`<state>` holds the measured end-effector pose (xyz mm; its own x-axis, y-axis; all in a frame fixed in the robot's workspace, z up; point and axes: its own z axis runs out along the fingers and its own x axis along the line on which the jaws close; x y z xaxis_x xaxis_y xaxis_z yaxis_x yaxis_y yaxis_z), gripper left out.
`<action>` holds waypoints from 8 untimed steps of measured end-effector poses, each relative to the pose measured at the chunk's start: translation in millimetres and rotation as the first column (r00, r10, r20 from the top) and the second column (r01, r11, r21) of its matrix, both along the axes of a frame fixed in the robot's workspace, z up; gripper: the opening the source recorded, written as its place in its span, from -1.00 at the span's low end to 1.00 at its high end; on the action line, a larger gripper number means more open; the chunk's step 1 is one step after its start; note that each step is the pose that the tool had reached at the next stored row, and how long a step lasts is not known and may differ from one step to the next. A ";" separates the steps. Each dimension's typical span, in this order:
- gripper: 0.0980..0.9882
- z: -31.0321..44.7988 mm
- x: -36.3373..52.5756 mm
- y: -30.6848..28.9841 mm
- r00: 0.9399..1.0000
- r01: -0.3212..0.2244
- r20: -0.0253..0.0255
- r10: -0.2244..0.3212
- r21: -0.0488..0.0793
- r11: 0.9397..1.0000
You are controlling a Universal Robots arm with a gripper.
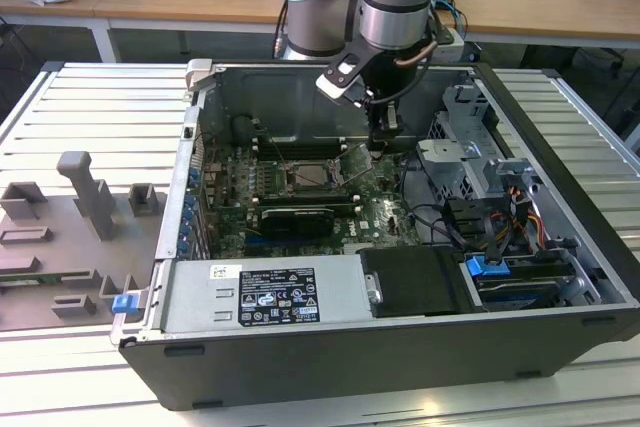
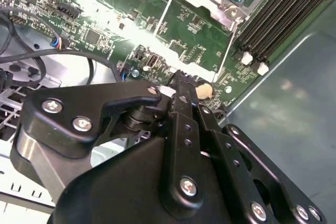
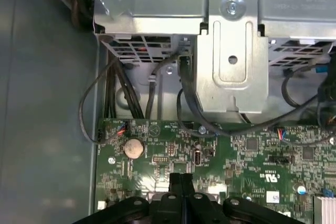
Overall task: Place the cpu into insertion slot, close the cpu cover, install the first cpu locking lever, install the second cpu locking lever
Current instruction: 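Close the cpu cover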
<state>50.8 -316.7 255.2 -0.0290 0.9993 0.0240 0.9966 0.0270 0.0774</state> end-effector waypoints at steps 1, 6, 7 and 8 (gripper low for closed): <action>-0.98 -0.3 2.6 0.0 1.000 0.000 0.000 0.000 0.000 1.000; -0.98 -6.8 10.4 0.1 1.000 0.000 0.000 0.000 0.000 1.000; -0.98 -8.7 10.5 0.1 1.000 0.000 -0.002 0.000 0.000 1.000; -0.98 -9.8 10.5 0.1 1.000 0.000 -0.004 0.000 0.000 1.000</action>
